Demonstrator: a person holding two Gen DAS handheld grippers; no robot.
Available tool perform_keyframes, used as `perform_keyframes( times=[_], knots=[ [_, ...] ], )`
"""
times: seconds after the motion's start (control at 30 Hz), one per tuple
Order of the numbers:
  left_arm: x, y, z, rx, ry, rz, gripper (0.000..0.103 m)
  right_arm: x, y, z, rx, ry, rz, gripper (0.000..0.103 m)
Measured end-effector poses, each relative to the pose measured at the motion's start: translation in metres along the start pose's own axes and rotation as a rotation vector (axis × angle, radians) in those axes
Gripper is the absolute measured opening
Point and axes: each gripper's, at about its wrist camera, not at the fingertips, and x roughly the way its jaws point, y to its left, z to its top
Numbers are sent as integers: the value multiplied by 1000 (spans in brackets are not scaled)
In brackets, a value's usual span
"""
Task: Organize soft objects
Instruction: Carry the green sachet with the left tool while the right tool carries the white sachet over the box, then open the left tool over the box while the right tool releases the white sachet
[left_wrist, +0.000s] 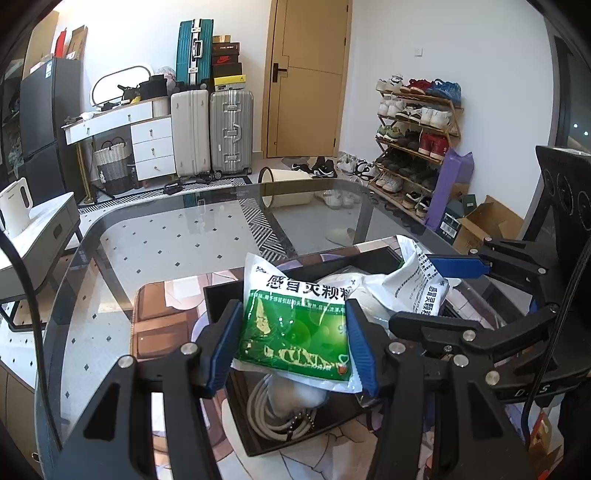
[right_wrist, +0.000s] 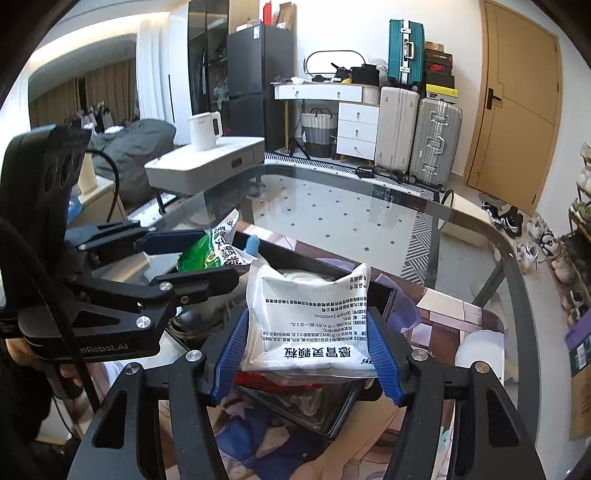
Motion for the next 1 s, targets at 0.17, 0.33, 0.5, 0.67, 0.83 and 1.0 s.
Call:
perform_keyframes(
  times=[0.17,0.33,0.5,0.67,0.83,1.0],
  knots=[
    [8,-4,-1,3,16,-8,54,10,5,-4,-54,30,-2,63],
    [14,-6,-4,16,25,4,54,15,6,-4,-87,46,-12,63],
    [18,-13,-6,52,28,21,54,22,10,-4,-159,81,-34,63],
    [21,-11,-7,63,31,21,54,28,3,-5,-153,91,-16,63],
    [23,-13,-11,98,26,35,54,33,-1,-4,-147,96,-3,63],
    [22,-13,-11,112,20,27,55,34,-2,-3,-148,93,2,63]
  ],
)
